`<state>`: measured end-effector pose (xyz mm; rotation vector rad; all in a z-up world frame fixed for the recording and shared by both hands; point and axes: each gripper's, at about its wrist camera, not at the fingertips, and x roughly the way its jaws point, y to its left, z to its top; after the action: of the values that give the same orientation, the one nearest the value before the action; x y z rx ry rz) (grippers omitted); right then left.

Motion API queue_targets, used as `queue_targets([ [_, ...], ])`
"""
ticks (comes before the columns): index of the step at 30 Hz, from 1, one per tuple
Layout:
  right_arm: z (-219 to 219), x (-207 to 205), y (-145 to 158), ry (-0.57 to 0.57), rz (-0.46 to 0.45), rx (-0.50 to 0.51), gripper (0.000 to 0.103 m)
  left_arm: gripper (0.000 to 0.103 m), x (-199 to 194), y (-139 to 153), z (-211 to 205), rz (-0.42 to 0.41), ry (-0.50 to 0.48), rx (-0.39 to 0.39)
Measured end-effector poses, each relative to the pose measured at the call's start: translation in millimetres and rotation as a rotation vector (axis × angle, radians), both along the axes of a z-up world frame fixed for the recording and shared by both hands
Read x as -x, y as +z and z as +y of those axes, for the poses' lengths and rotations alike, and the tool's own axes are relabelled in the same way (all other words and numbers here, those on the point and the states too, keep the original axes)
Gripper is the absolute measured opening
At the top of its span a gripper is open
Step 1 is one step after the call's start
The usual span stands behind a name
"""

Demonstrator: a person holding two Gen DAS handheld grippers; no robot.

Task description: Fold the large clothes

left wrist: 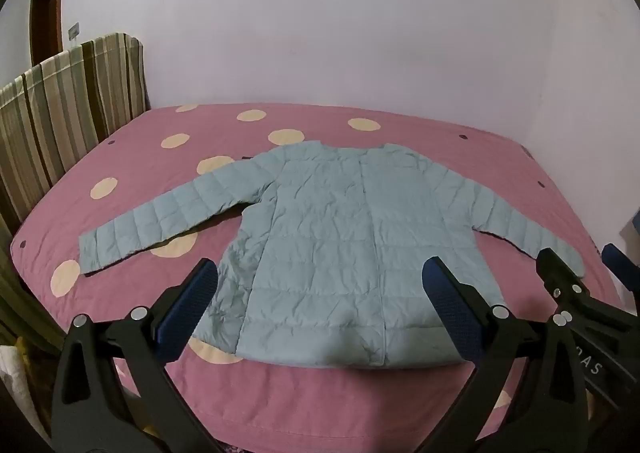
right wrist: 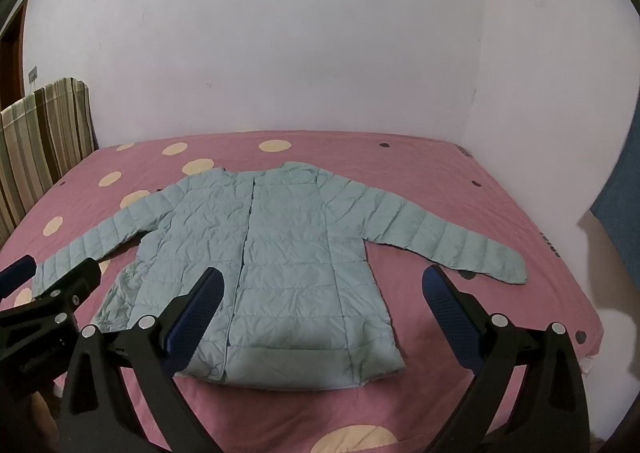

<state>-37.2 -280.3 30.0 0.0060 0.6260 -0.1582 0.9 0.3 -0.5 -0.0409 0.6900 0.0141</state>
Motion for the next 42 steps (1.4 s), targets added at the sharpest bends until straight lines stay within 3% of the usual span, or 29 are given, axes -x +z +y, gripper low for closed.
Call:
queue_targets([
  [42,3.6,0.8,-5.2,0.001,-0.005,0.001,0.099,0.101,-1.4,3.4,-1.7,-0.005,-0.003,-0.004],
])
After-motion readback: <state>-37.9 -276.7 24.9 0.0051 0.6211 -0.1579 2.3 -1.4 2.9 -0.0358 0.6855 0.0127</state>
